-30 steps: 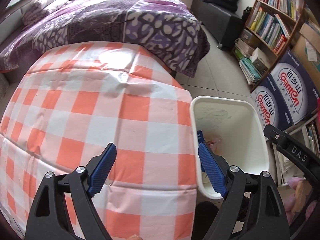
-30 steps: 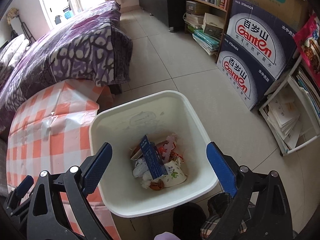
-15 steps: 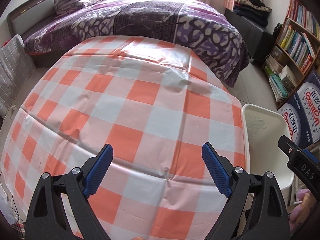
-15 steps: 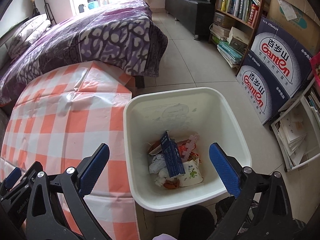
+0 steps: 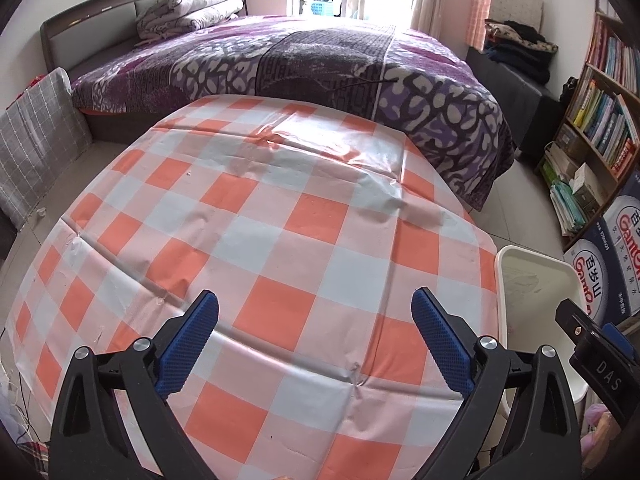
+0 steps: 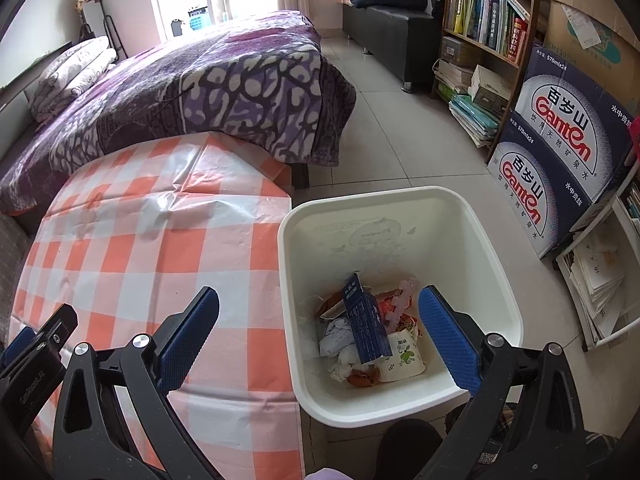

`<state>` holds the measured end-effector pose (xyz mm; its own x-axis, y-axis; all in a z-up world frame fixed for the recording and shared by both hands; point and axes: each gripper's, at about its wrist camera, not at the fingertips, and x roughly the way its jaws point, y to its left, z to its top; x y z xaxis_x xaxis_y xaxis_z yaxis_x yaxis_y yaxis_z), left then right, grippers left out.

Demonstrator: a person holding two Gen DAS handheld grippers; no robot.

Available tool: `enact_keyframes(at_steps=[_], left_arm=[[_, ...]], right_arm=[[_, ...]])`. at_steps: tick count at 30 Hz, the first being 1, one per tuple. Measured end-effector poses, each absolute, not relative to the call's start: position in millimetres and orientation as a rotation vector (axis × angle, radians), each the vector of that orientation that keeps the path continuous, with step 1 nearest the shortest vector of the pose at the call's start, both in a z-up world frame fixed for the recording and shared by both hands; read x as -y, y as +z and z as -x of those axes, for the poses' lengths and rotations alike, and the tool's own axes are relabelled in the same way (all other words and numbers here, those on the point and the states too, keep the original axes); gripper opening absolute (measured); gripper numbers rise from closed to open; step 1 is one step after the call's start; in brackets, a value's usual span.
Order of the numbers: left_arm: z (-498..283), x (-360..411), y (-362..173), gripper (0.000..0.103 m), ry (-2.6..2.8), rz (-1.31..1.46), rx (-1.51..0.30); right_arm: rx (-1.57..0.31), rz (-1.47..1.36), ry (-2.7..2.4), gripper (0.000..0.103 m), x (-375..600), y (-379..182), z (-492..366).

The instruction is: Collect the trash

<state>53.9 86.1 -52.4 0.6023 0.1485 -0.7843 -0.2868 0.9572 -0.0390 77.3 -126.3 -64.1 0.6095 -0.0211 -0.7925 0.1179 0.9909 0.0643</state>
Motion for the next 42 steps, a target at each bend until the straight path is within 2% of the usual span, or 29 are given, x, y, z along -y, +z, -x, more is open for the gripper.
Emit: enact_keyframes(at_steps=[34,42], left_arm=[[-73,-16,-47,0.096,0.044,0.21,-0.918],[-70,-4,-35,0.096,0.031,0.176,-0.847]], right_arm=[[-0.836,-0.131,-0.199,0.096,189,-45,-59],[-0.821,-0.151,-0.213,0.096,198,-44,-55]])
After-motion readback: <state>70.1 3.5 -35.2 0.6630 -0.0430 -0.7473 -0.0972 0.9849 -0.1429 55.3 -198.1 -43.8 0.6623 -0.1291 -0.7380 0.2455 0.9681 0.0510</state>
